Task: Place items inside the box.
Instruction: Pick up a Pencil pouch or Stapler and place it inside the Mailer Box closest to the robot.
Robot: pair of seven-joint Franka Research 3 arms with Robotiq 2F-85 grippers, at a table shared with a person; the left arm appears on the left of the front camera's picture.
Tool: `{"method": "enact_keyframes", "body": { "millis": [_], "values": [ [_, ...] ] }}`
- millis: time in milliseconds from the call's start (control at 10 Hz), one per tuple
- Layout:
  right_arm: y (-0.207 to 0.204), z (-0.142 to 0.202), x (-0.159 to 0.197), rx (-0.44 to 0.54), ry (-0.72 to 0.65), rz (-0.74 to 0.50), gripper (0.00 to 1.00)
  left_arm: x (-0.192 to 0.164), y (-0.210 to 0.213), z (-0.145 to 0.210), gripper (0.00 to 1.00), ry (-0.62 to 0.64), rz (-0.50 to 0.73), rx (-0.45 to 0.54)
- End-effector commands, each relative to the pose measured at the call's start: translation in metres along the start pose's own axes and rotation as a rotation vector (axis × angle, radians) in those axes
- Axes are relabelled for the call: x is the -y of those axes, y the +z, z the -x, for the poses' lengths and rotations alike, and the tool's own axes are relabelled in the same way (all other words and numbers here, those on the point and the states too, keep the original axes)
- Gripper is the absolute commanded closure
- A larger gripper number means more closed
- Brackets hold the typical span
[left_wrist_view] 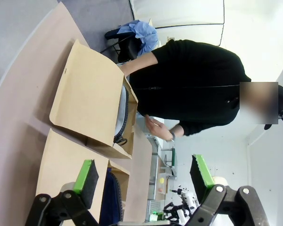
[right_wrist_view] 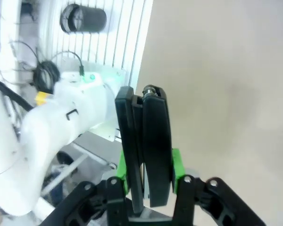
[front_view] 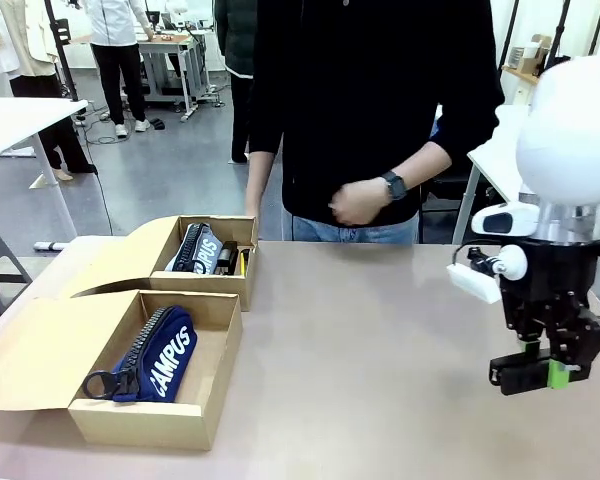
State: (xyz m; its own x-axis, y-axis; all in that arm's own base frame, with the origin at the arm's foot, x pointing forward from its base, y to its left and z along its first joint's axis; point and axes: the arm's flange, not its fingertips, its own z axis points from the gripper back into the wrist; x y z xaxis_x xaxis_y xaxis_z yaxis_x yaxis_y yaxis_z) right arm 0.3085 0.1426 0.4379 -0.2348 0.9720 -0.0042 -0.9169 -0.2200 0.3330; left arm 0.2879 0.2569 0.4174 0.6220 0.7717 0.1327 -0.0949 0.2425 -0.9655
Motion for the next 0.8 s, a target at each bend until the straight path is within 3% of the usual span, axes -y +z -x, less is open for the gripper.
{"method": "enact_keyframes", "body": {
  "millis": [0,200,300,400,500,600,700],
  "values": [
    [-0.007,0.025,0.011,0.041,-0.056,-0.034,1.0,-0.001,0.001,0.001,0.0,-0.007,0.02,0.003],
    [-0.007,0.025,0.011,0.041,-0.056,-0.034,1.0,-0.001,0.001,0.001,0.0,-0.007,0.02,0.003],
    [-0.003,0.006,0.002,0.018,-0.012,-0.012,0.59,-0.001,0.001,0.001,0.0,-0.007,0.02,0.003],
    [0.009,-0.032,0.019,0.097,-0.168,-0.093,0.59,-0.001,0.001,0.001,0.0,-0.007,0.02,0.003],
    [0.026,-0.065,0.029,0.258,-0.275,-0.155,0.59,-0.001,0.001,0.001,0.0,-0.007,0.02,0.003],
    [0.037,-0.092,0.037,0.347,-0.393,-0.227,0.59,-0.001,0.001,0.001,0.0,-0.007,0.02,0.003],
    [0.044,-0.125,0.046,0.366,-0.614,-0.252,0.59,-0.001,0.001,0.001,0.0,-0.007,0.02,0.003]
  ]
}}
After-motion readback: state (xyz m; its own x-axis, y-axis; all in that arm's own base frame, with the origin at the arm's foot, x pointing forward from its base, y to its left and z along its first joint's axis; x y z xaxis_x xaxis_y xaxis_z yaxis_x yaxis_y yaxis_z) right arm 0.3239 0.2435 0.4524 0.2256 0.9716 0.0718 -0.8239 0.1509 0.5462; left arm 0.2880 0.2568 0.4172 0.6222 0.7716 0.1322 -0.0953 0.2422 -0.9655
